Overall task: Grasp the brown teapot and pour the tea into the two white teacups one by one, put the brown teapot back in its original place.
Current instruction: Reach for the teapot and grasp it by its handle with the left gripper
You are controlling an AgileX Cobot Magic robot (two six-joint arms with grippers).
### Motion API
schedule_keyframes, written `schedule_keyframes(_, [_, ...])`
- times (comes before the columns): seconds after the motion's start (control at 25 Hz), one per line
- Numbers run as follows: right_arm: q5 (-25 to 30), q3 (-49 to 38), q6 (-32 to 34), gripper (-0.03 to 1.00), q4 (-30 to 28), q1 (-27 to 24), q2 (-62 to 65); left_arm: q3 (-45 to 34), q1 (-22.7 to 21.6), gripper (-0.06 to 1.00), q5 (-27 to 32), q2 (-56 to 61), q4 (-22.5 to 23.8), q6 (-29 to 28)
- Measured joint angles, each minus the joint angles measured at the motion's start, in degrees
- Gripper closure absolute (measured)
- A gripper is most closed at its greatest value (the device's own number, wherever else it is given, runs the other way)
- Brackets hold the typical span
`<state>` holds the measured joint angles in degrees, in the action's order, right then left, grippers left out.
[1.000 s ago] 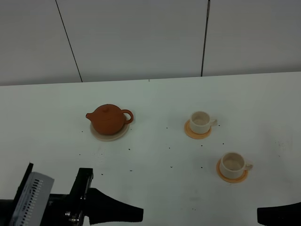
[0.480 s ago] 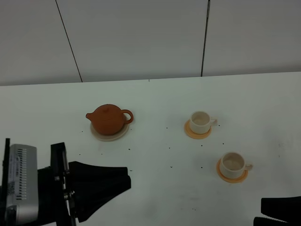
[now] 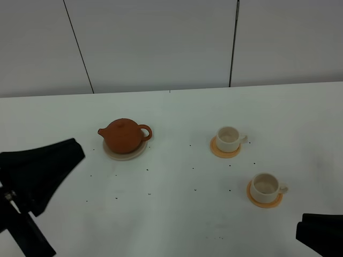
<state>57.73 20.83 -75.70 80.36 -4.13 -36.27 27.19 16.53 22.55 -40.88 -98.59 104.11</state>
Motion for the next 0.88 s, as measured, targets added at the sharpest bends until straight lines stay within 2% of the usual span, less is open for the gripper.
schedule_keyframes(0.12, [-1.4, 0.2, 0.6, 0.89, 2.7, 0.0, 2.4, 0.0, 0.0, 0.86, -4.3, 0.5, 0.0, -1.8])
schedule_keyframes(0.2, [-5.2, 0.8, 0.6, 0.93, 4.6, 0.0, 6.8, 0.0, 0.0, 0.86, -6.0, 0.4, 0.0, -2.4])
schedule_keyframes(0.32, [-16.3, 1.2, 2.5, 0.97, 4.3, 0.0, 15.7, 0.0, 0.0, 0.86, -6.3, 0.4, 0.0, -2.6])
schedule_keyframes(0.44, [-27.5, 1.2, 10.2, 0.98, -3.4, 0.0, 23.6, 0.0, 0.0, 0.86, -6.5, 0.4, 0.0, -2.6])
schedule_keyframes(0.56, [-35.7, 2.1, 24.3, 0.98, -21.8, 0.0, 29.2, 0.0, 0.0, 0.86, -7.2, 0.4, 0.0, -2.6])
schedule_keyframes(0.64, [-36.1, 4.3, 39.3, 0.98, -36.9, 0.0, 30.5, 0.0, 0.0, 0.85, -7.5, 0.4, 0.0, -2.6])
schedule_keyframes(0.72, [-30.3, 8.4, 55.2, 0.98, -55.2, 0.0, 30.4, 0.0, 0.0, 0.85, -7.6, 0.4, 0.0, -2.6])
schedule_keyframes(0.8, [-21.2, 12.2, 70.7, 0.98, -69.7, 0.0, 30.0, 0.0, 0.0, 0.85, -8.5, 0.4, 0.0, -2.6])
schedule_keyframes(0.84, [-16.5, 13.7, 75.4, 0.98, -75.2, 0.0, 29.9, 0.0, 0.0, 0.85, -9.1, 0.4, -0.1, -2.6])
schedule_keyframes(0.88, [-12.2, 14.7, 79.0, 0.98, -78.2, 0.0, 29.9, 0.0, 0.0, 0.85, -10.0, 0.4, -0.1, -2.6])
